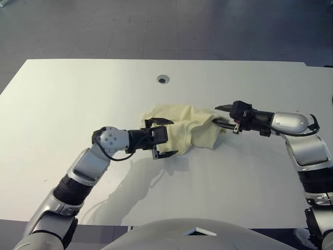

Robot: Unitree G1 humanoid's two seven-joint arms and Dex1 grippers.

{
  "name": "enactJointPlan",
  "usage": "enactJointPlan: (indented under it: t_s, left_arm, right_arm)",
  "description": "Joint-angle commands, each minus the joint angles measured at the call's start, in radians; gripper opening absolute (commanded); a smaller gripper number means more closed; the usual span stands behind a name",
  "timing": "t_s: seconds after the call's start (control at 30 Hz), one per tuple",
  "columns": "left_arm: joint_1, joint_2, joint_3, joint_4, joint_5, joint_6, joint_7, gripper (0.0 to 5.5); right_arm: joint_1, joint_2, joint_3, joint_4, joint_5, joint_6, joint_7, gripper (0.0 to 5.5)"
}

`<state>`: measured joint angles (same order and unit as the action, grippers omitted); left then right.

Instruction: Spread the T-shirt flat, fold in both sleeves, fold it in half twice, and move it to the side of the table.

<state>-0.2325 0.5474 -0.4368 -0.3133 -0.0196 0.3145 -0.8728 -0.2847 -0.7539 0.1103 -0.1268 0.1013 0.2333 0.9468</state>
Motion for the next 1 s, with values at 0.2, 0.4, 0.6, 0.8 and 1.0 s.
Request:
enactJointPlan:
  t_s: [0.2,0.4,0.6,0.8,1.0]
  left_arm:
    - [0.024,-0.101,-0.103,-0.003,0.094,0.168,0.119,3.08]
    - [0.036,-0.160,-0.148,-0.006,0.156,0.255,0.202,2.00]
    - [0.046,-0.194,-0.183,-0.025,0.174,0.312,0.235,0.92]
    - [0.031,-0.162,-0.182,-0.035,0.184,0.334,0.220,0.00]
    - [0.022,-0.164,-0.194,-0.005,0.206,0.324,0.235,0.89]
  right_arm:
    - [0.037,-0.008,0.007,-0.123,0.024,0.011,0.020,3.92]
    - [0.041,-0.009,0.006,-0.145,0.023,0.015,0.021,4.92]
    - [0.065,-0.026,0.010,-0.155,0.013,0.000,0.036,5.40]
    - [0.094,-0.066,0.008,-0.133,-0.022,-0.052,0.053,4.94]
    - [0.091,-0.064,0.010,-0.129,-0.058,-0.134,0.034,3.90]
